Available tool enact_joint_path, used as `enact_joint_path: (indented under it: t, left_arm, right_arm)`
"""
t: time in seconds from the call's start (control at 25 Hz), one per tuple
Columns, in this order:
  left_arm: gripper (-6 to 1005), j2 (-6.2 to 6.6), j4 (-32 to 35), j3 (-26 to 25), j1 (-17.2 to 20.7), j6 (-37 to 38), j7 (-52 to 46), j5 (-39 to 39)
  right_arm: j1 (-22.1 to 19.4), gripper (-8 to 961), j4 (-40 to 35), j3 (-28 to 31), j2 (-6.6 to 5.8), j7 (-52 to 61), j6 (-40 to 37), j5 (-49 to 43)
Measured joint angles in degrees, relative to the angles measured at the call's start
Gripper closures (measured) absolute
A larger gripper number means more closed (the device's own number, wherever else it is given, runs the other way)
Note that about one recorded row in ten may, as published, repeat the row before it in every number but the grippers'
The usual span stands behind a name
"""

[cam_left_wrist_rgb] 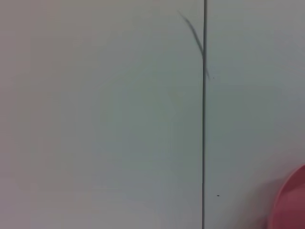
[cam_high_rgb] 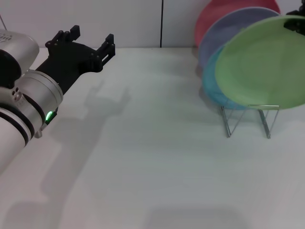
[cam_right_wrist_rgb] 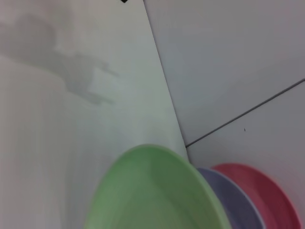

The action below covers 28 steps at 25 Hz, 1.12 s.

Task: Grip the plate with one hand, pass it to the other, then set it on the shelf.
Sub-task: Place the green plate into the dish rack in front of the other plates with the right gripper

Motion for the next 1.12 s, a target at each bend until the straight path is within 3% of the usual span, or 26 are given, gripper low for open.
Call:
enact_joint_path:
  t: [0.8, 1.12]
  left_arm:
    - [220, 0.09, 0.1, 0.05, -1.04, -0.34, 0.0, -0.03]
    - [219, 0.09, 1.01, 0.05, -1.72, -0.45, 0.0, -0.02]
  right_arm:
    - [-4.86, 776, 2.51, -1.22, 1.42, -2.31, 3.93, -0.26]
    - [-5.45, 737, 2.92, -7.76, 1.85, 3.8, 4.92, -4.06]
